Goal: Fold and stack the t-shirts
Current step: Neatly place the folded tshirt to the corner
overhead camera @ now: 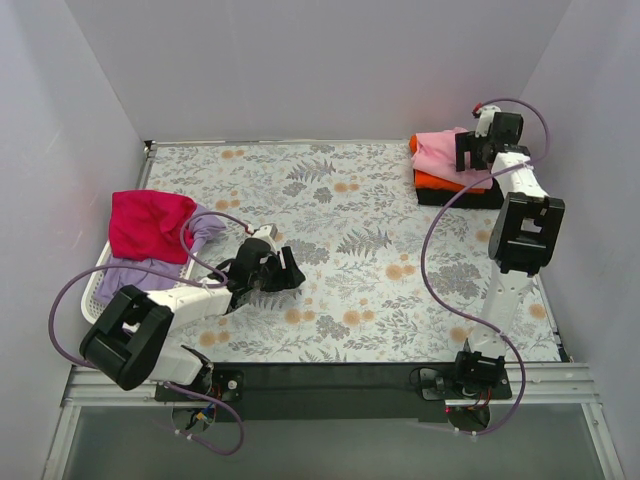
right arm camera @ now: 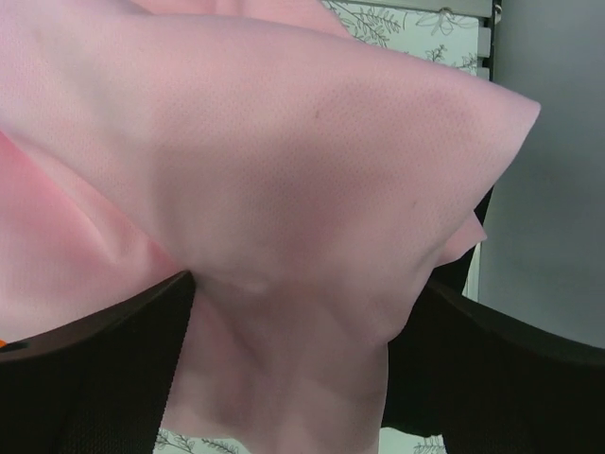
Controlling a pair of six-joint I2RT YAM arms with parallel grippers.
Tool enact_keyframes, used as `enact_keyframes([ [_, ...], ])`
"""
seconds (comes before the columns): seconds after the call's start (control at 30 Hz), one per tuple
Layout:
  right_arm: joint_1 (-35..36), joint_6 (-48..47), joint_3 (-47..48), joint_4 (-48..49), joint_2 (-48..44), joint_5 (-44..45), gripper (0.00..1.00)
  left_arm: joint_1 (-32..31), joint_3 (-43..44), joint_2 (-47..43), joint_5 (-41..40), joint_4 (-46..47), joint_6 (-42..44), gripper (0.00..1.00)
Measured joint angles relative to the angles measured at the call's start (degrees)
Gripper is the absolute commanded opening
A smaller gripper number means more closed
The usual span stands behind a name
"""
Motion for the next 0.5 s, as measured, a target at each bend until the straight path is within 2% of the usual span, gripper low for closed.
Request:
enact_keyframes([
  [0.03,0.1,-0.2,-0.4,0.4,-0.2,0.5,0.96,0.0,0.0,-0.2,0.0,0.0,0.0,0.58],
  [0.07,0.3,-0.2,-0.8,0.5,-0.4,0.7,0.98,0.0,0.0,-0.4,0.0,0.0,0.1,0.58],
  [0.27,2.3,0.2,-6.4,2.9,-5.5,2.9,0.98,0.0,0.4,-1.3,-0.4,-0.2,0.5,0.58],
  [0.5,5.6,1.9,-18.6,10.6,-19.3,9.3,0.98,0.0,1.2,-3.3,-1.3,-1.8,1.1,0.59],
])
